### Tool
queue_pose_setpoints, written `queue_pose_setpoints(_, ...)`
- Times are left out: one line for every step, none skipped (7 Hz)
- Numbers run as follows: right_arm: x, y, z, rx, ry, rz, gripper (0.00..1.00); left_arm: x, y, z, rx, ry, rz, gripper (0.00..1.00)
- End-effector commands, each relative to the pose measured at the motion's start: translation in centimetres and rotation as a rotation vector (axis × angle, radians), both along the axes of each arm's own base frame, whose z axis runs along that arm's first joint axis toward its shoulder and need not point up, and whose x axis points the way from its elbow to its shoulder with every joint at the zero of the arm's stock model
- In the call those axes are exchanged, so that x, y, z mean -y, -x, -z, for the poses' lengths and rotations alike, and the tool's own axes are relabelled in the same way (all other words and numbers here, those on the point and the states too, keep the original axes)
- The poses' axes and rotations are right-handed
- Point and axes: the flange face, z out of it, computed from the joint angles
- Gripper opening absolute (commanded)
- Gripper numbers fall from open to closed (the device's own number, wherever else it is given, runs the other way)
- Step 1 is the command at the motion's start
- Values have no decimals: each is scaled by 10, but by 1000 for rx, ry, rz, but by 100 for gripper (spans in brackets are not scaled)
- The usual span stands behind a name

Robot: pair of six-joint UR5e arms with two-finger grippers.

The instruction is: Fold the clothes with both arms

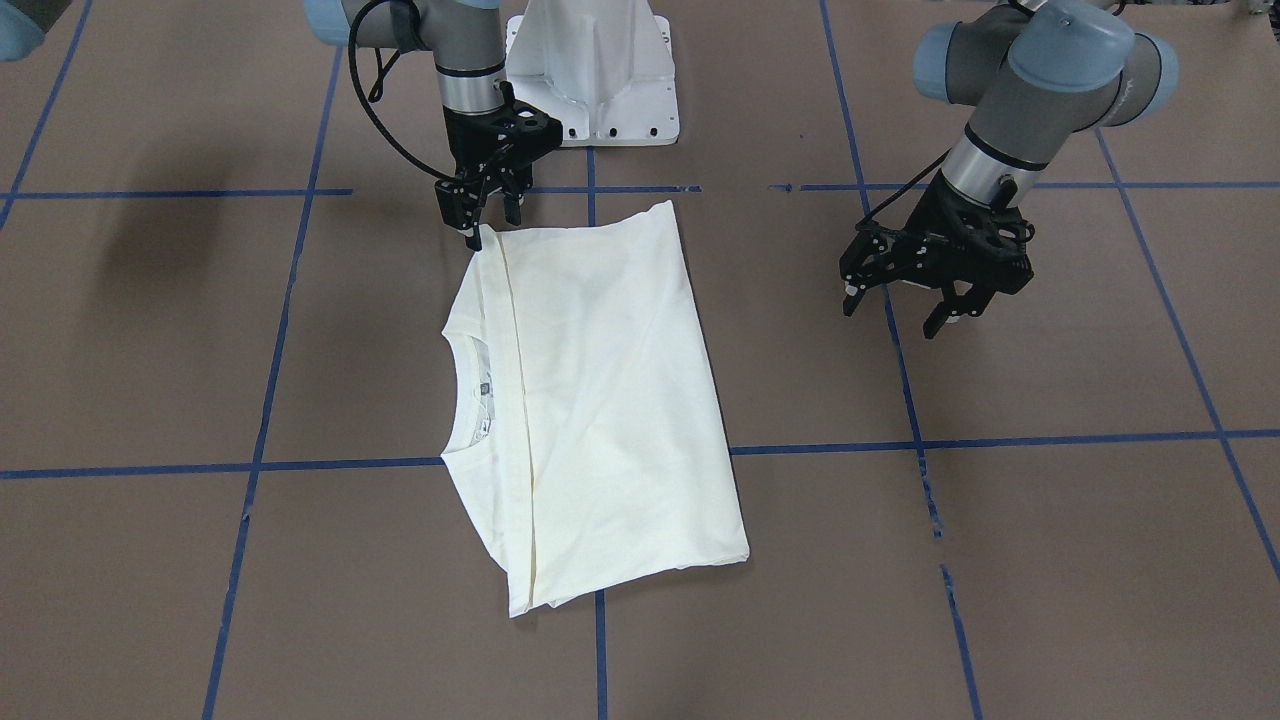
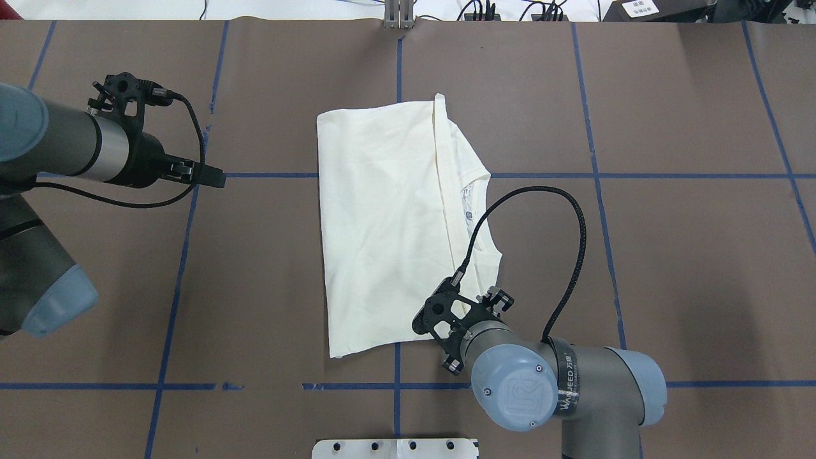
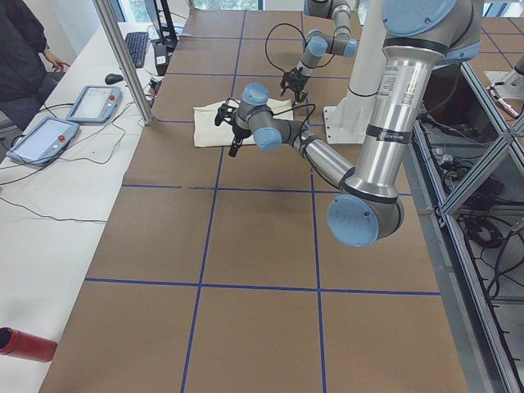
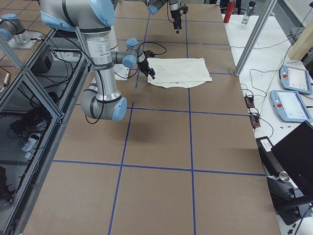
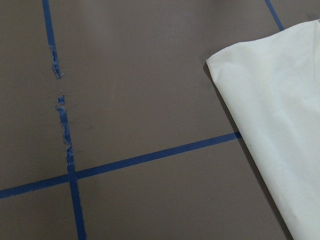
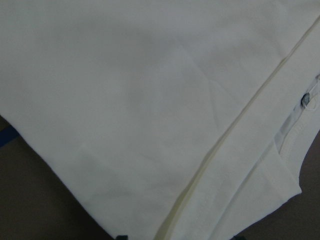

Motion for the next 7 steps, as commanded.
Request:
queue_pose_setpoints(0,-2,-8,-14,10,11,51,0,-1,1,-1,-1,-1,100)
queue_pose_setpoints(2,-5,-8,-16,9,21,35,0,-1,2,-3,-3,-1,100)
queue_pose_setpoints(13,-12,-9,-16,21,24,14,0,0,3,-4,-4,-1,100)
queue_pose_setpoints(23,-18,-7,-9,33,23,12,0,-1,2,-3,-4,-1,100)
queue_pose_setpoints(23,-19,-7,-9,33,22,14,-1,-2,2,-3,-3,-4,100)
queue_pose_setpoints(23,-21,-3,0,30,21,15,-2,-3,3,-4,-4,-7,100)
queue_pose_setpoints(23,-25,-2,10,36,8,16,-1,-4,3,-4,-4,-7,100)
